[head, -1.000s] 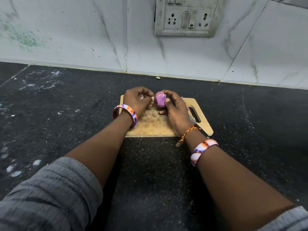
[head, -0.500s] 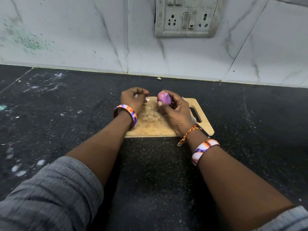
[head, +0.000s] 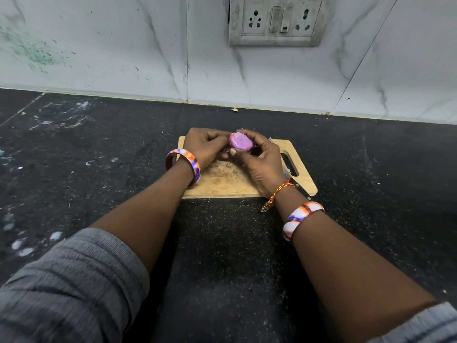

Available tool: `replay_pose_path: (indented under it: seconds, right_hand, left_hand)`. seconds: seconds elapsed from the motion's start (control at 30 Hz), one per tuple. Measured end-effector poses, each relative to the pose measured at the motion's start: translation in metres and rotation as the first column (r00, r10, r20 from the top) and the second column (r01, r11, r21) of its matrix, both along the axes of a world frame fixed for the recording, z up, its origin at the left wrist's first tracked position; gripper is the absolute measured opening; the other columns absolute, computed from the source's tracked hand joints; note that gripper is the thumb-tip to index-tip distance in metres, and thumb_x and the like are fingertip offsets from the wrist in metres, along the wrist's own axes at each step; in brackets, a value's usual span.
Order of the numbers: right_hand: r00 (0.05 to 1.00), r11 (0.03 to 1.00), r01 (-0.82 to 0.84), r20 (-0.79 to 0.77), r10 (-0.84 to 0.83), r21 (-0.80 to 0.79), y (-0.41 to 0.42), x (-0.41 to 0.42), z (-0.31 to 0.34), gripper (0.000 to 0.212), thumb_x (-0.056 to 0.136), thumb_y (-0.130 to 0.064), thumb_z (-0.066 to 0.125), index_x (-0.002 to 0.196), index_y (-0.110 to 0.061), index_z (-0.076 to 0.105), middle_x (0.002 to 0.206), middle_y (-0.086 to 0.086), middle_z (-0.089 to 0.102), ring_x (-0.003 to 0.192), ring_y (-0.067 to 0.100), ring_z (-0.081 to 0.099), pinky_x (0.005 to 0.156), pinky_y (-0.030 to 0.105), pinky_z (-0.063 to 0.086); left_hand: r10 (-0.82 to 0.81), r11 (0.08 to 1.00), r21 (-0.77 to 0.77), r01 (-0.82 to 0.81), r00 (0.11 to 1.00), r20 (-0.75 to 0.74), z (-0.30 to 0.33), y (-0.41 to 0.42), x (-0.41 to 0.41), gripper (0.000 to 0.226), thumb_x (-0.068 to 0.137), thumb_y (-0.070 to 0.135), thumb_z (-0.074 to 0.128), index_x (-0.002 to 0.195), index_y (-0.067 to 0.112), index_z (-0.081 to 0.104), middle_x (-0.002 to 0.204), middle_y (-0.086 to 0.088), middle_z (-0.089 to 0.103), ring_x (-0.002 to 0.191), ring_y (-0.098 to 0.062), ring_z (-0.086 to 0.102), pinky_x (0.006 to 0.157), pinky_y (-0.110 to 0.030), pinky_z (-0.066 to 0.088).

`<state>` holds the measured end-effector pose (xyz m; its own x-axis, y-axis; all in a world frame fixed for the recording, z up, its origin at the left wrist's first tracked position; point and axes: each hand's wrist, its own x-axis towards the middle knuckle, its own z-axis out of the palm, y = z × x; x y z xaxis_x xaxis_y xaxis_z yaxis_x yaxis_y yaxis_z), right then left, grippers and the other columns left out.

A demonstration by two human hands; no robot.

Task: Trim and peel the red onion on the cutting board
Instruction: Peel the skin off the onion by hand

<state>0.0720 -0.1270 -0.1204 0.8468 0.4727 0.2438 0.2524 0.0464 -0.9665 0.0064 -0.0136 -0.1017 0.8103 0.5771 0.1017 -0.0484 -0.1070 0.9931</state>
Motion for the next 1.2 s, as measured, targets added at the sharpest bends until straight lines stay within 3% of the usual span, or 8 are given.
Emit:
replay_pose_path:
  seconds: [0.1,0.37,0.6,0.77,0.87,0.97,1.03,1.2]
  right_hand:
    - [1.000,1.000,0.001,-0.016,-0.001,0.011,-0.0008,-0.0007,0.0021,0.045,0.069,0.009,0.072,0.112,0.002,0.061,0.108,0.016,0.063,0.103,0.025,0.058,0.097,0.052,0.047]
    - [0.999,1.000,-0.007,-0.031,0.007,-0.007,-0.0007,0.0017,-0.0003,0.046,0.068,0.005,0.073,0.112,-0.002,0.063,0.115,0.022,0.063,0.111,0.036,0.058,0.095,0.055,0.047]
    - [1.000,0.999,0.012,-0.007,-0.012,-0.045,-0.0017,-0.0005,0.0033,0.044,0.070,0.004,0.073,0.113,0.000,0.063,0.113,0.020,0.065,0.103,0.027,0.059,0.096,0.047,0.049]
    - [1.000,0.997,-0.025,-0.001,0.025,-0.072,-0.0021,-0.0008,0.0032,0.046,0.068,0.003,0.075,0.112,0.001,0.063,0.111,0.022,0.065,0.100,0.028,0.060,0.095,0.048,0.049]
    - [0.999,0.999,-0.024,-0.029,0.023,-0.038,-0.0016,-0.0011,0.0042,0.046,0.068,0.006,0.074,0.113,0.002,0.062,0.113,0.023,0.064,0.100,0.024,0.059,0.096,0.047,0.049]
    - [1.000,1.000,0.002,-0.022,-0.002,-0.017,-0.0015,-0.0015,0.0045,0.046,0.069,0.006,0.073,0.113,0.001,0.061,0.114,0.022,0.064,0.103,0.024,0.058,0.097,0.045,0.049]
    - [1.000,0.999,0.007,0.018,-0.006,-0.039,-0.0013,-0.0013,0.0042,0.046,0.069,0.005,0.073,0.113,0.001,0.062,0.114,0.021,0.064,0.104,0.025,0.059,0.097,0.043,0.050]
    - [0.998,0.998,0.009,0.063,-0.005,-0.067,-0.0011,-0.0010,0.0035,0.045,0.068,0.004,0.075,0.111,0.001,0.063,0.112,0.021,0.066,0.106,0.030,0.060,0.096,0.043,0.049]
  left_hand:
    - [0.003,1.000,-0.024,-0.004,1.000,-0.029,0.0024,-0.0027,-0.0021,0.021,0.081,0.010,0.063,0.101,0.007,0.071,0.063,0.002,0.067,0.042,0.001,0.062,0.035,-0.012,0.043]
    - [0.016,1.000,0.022,-0.015,0.999,-0.047,0.0033,-0.0041,-0.0029,0.023,0.080,0.006,0.065,0.101,-0.003,0.068,0.066,-0.002,0.066,0.041,0.002,0.061,0.037,-0.008,0.042]
    - [0.058,0.994,0.093,-0.052,0.996,-0.066,-0.0007,-0.0025,-0.0014,0.006,0.079,0.011,0.067,0.079,0.009,0.072,0.063,-0.002,0.067,0.043,-0.001,0.064,0.036,-0.017,0.047]
    - [0.145,0.986,0.098,-0.138,0.987,-0.069,-0.0021,-0.0011,-0.0003,0.019,0.075,0.009,0.068,0.060,0.020,0.066,0.049,0.001,0.064,0.037,-0.003,0.061,0.036,-0.021,0.049]
    - [0.169,0.984,0.071,-0.165,0.984,-0.053,-0.0018,-0.0001,0.0004,0.015,0.078,0.009,0.064,0.065,0.016,0.069,0.057,-0.001,0.065,0.038,-0.004,0.058,0.037,-0.018,0.047]
    - [0.109,0.993,-0.044,-0.109,0.994,-0.015,0.0008,0.0002,0.0009,0.014,0.083,0.006,0.058,0.089,0.005,0.071,0.068,-0.003,0.065,0.041,-0.001,0.059,0.036,-0.013,0.044]
    - [0.063,0.998,-0.028,-0.063,0.998,-0.025,0.0010,-0.0008,0.0001,0.022,0.082,0.008,0.060,0.101,0.006,0.070,0.072,-0.003,0.067,0.043,0.000,0.060,0.040,-0.016,0.049]
    - [0.082,0.995,0.065,-0.078,0.994,-0.068,-0.0015,-0.0006,-0.0020,0.012,0.075,0.015,0.066,0.084,0.015,0.075,0.047,0.010,0.063,0.037,-0.004,0.054,0.040,-0.020,0.046]
